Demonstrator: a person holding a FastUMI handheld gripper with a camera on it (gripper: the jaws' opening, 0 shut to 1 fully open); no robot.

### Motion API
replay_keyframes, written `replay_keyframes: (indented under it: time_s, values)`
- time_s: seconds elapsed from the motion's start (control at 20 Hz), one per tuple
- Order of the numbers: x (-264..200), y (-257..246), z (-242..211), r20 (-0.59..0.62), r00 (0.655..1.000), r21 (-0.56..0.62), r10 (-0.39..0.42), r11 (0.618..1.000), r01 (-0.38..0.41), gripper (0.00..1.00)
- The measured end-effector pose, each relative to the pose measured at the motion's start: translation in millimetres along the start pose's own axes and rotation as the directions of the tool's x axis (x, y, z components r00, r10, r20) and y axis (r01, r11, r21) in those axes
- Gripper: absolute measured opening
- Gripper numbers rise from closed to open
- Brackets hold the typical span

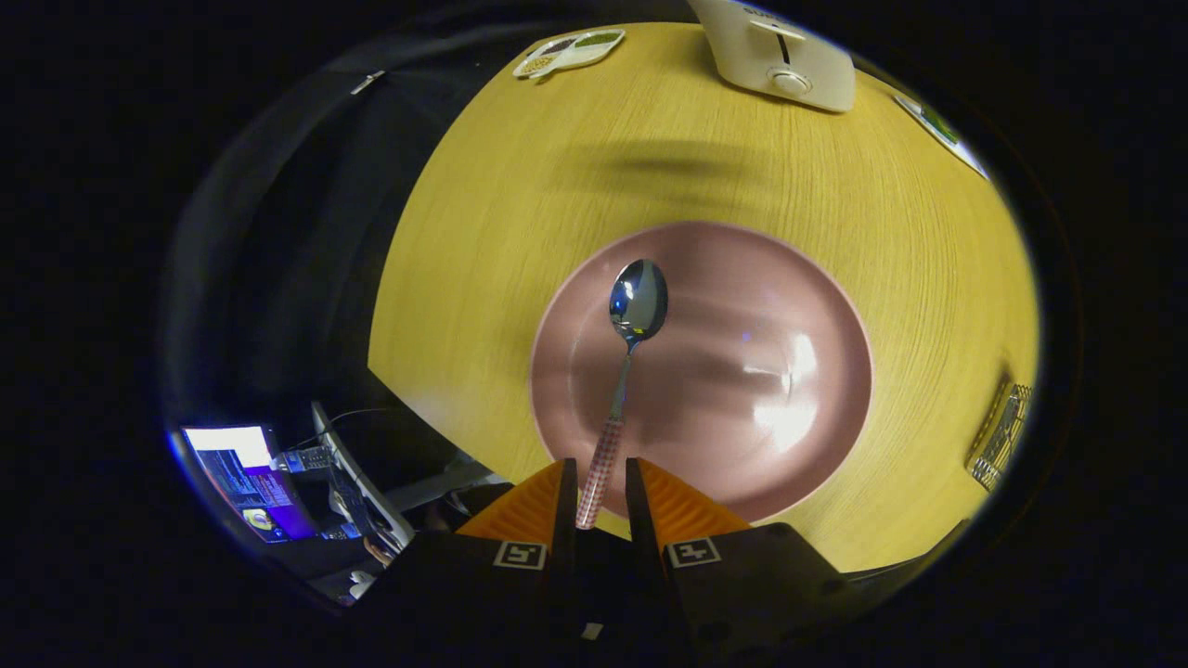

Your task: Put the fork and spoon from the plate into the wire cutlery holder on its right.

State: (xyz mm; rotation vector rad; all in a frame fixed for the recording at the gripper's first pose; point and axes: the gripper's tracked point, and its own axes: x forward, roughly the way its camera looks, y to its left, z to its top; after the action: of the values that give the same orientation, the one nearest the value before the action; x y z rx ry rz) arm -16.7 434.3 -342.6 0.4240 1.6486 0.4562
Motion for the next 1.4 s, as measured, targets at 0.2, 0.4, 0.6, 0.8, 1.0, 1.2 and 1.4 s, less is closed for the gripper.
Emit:
replay_keyframes:
  time_s: [0.2,0.4,0.6,0.8,1.0,1.2,1.4]
  values:
    - [26.7,-3.4,-1.8,-0.012,0.999,0.010,-0.050,0.999,0.050,0.32]
    - [34.4,-9.8,-1.0,-0.017,0.998,0.029,-0.056,0.998,0.056,0.26]
    - [18.0,-13.1,8.5,0.037,0.999,0.061,0.000,0.998,-0.002,0.09]
    - [-30.9,-12.7,5.3,0.073,0.992,0.083,0.107,0.990,-0.113,0.09]
    - [-96.0,-30.6,-5.0,0.120,0.982,0.053,0.144,0.987,-0.152,0.09]
    - [-161.4,-62.2,-23.0,0.141,0.978,0.043,0.154,0.986,-0.161,0.09]
    - [-216.4,-113.5,-46.0,0.129,0.985,0.071,0.116,0.990,-0.125,0.09]
